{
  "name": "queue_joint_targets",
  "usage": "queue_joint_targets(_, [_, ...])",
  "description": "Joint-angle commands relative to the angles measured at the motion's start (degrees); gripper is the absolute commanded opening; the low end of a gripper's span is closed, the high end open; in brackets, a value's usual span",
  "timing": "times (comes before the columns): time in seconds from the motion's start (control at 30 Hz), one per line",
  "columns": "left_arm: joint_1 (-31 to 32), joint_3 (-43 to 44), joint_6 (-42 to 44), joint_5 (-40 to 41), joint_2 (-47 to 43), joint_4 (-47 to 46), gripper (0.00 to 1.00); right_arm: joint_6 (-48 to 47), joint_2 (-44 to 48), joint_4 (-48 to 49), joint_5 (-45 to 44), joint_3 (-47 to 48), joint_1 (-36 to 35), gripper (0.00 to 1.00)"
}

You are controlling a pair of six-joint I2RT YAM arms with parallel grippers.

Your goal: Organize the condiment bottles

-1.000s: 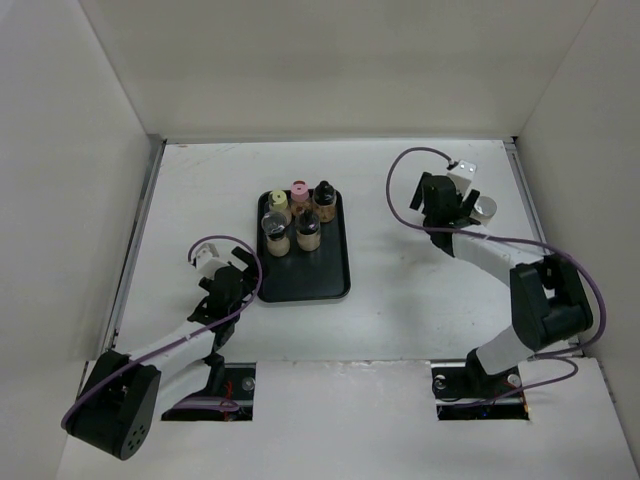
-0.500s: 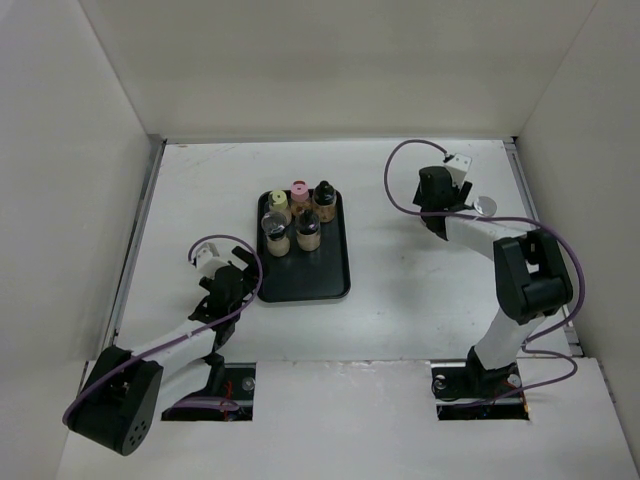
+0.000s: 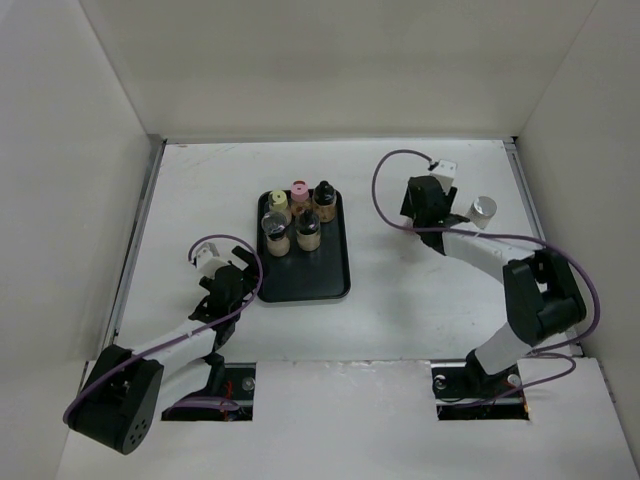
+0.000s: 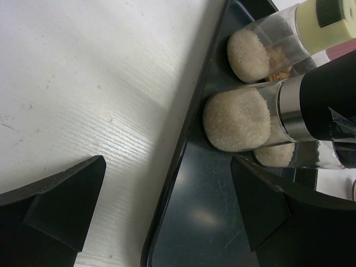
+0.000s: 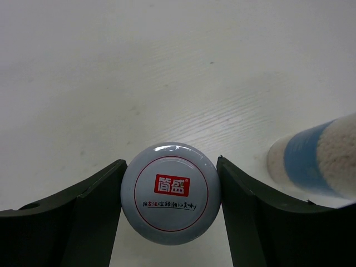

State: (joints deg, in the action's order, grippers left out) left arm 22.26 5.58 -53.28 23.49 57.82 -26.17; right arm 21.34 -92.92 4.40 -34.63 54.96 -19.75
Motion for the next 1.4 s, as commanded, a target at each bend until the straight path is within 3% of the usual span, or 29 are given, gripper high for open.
queue_joint_targets(0.0, [0.28, 1.27, 0.37, 0.07, 0.44, -0.81, 1.0, 0.98, 6.88, 4.56, 1.58, 1.55, -7.08, 0.53])
queue_joint_targets(0.2, [0.11, 0.92, 0.45, 0.07, -1.31, -0.72, 1.0, 1.77, 3.29, 7.89, 3.42, 6.29, -18.77, 0.53])
queue_joint_targets(0.33, [-0.42, 0.57, 0.37, -0.54, -1.92, -0.46, 1.0, 1.6, -1.46, 8.51, 4.31, 11.47, -22.82, 0.53])
queue_joint_targets(0.77, [-0.33, 0.48, 0.45, -0.63, -2.36, -0.37, 1.0, 0.37, -14.56, 7.81, 4.58, 21.94, -26.88, 0.54])
queue_joint_targets(0.87, [-0.33, 0.39, 0.45, -0.46, -2.72, -0.37, 1.0, 0.37, -16.32, 8.16, 3.96, 22.03, -27.14, 0.59])
queue_joint_targets(1.1, [-0.51, 0.48, 0.45, -0.46, -2.72, -0.37, 1.0, 0.37, -13.35, 8.43, 2.73, 19.67, -27.49, 0.86])
queue_joint_targets(1.37, [-0.42, 0.48, 0.45, -0.28, -2.8, -0.28, 1.0, 0.98, -0.79, 8.43, 1.68, 10.98, -25.48, 0.92])
